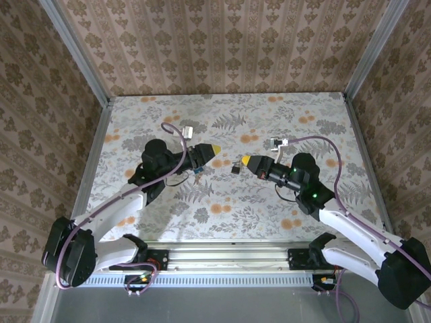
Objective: Unlock with the key
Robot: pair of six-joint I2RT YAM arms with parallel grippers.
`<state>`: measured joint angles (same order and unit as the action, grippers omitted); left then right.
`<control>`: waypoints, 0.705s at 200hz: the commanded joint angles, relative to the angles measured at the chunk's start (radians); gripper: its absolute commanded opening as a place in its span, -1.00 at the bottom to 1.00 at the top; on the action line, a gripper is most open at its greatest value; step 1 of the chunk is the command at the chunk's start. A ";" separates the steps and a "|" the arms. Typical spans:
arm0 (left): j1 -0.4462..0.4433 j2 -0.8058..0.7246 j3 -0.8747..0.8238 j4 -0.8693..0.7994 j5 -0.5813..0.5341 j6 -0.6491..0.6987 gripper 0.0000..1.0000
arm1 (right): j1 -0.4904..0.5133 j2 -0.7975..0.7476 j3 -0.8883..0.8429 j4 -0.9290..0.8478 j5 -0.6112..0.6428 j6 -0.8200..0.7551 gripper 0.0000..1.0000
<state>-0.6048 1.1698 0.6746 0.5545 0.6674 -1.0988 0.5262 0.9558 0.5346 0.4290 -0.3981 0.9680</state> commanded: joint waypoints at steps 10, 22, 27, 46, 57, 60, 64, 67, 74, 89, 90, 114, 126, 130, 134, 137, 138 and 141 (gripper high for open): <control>-0.048 0.042 0.005 0.200 -0.017 -0.068 0.15 | 0.037 -0.009 -0.002 0.124 0.097 0.043 -1.00; -0.063 0.063 0.012 0.223 -0.017 -0.074 0.16 | 0.042 0.001 0.001 0.138 0.099 0.050 -1.00; -0.069 0.071 0.016 0.232 -0.017 -0.078 0.16 | 0.044 0.005 -0.001 0.149 0.101 0.055 -1.00; -0.087 0.098 0.024 0.268 -0.018 -0.093 0.16 | 0.047 0.014 -0.007 0.188 0.106 0.065 -1.00; -0.095 0.110 0.032 0.283 -0.017 -0.098 0.18 | 0.048 0.018 -0.007 0.202 0.108 0.068 -1.00; -0.097 0.113 0.032 0.284 -0.017 -0.101 0.18 | 0.049 0.020 -0.006 0.202 0.107 0.068 -1.00; -0.100 0.115 0.034 0.289 -0.017 -0.101 0.18 | 0.049 0.022 -0.004 0.199 0.108 0.069 -1.00; -0.102 0.118 0.035 0.293 -0.016 -0.101 0.18 | 0.049 0.023 -0.004 0.200 0.108 0.068 -1.00; -0.107 0.120 0.040 0.295 -0.017 -0.099 0.18 | 0.048 0.027 -0.004 0.204 0.107 0.069 -1.00; -0.115 0.127 0.045 0.300 -0.017 -0.101 0.16 | 0.050 0.035 -0.007 0.212 0.109 0.074 -1.00; -0.115 0.127 0.046 0.303 -0.017 -0.101 0.16 | 0.050 0.035 -0.007 0.213 0.110 0.074 -1.00; -0.122 0.135 0.052 0.314 -0.013 -0.107 0.03 | 0.051 0.038 -0.012 0.211 0.120 0.071 -1.00; -0.126 0.140 0.055 0.321 -0.008 -0.110 -0.09 | 0.051 0.038 -0.015 0.214 0.126 0.076 -1.00; -0.126 0.142 0.057 0.323 -0.007 -0.112 -0.14 | 0.051 0.037 -0.018 0.220 0.130 0.078 -1.00; -0.127 0.143 0.058 0.323 -0.003 -0.113 -0.20 | 0.051 0.035 -0.023 0.226 0.134 0.081 -1.00; -0.129 0.145 0.059 0.324 -0.002 -0.113 -0.23 | 0.050 0.035 -0.025 0.229 0.136 0.081 -1.00; -0.129 0.146 0.059 0.325 -0.002 -0.113 -0.26 | 0.050 0.035 -0.025 0.230 0.137 0.082 -1.00; -0.129 0.147 0.060 0.325 -0.001 -0.113 -0.29 | 0.051 0.034 -0.025 0.231 0.137 0.081 -1.00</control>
<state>-0.7242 1.3037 0.6994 0.8177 0.6537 -1.2102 0.5690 0.9905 0.5304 0.6022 -0.3084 1.0306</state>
